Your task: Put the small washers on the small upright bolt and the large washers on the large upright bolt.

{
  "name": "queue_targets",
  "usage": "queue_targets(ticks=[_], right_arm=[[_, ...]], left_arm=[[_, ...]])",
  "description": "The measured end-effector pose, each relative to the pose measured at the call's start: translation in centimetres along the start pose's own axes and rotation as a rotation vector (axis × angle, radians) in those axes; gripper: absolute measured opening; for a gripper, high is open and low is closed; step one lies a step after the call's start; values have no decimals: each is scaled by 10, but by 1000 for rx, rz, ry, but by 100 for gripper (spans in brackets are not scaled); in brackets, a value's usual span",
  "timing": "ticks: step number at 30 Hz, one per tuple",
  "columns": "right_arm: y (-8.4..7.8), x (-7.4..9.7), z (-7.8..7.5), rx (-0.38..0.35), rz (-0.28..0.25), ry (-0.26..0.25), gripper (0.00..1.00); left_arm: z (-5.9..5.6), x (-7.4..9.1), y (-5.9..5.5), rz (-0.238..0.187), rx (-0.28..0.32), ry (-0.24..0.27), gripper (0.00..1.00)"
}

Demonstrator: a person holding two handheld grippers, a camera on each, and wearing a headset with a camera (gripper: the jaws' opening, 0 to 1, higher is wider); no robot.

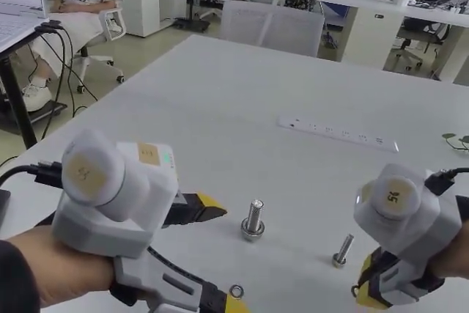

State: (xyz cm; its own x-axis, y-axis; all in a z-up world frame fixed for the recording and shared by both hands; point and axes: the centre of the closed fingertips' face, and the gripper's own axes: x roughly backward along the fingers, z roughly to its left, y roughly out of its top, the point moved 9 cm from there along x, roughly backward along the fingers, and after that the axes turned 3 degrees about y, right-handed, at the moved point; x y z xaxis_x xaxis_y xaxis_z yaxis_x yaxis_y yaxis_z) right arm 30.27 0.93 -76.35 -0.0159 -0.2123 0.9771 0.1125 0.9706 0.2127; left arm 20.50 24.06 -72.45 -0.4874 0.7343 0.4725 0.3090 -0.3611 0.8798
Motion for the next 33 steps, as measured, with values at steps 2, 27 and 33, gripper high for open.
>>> queue_targets(ticks=[2, 27, 33], right_arm=[[-2, 3, -4, -8, -1, -8, 13], [17, 45, -29, 24, -50, -80, 13], [26, 41, -31, 46, -52, -77, 13]], left_arm=[[0, 0, 0, 2, 1, 0, 85], [1, -3, 1, 1, 7, 6, 85], [1, -4, 0, 3, 9, 7, 85]])
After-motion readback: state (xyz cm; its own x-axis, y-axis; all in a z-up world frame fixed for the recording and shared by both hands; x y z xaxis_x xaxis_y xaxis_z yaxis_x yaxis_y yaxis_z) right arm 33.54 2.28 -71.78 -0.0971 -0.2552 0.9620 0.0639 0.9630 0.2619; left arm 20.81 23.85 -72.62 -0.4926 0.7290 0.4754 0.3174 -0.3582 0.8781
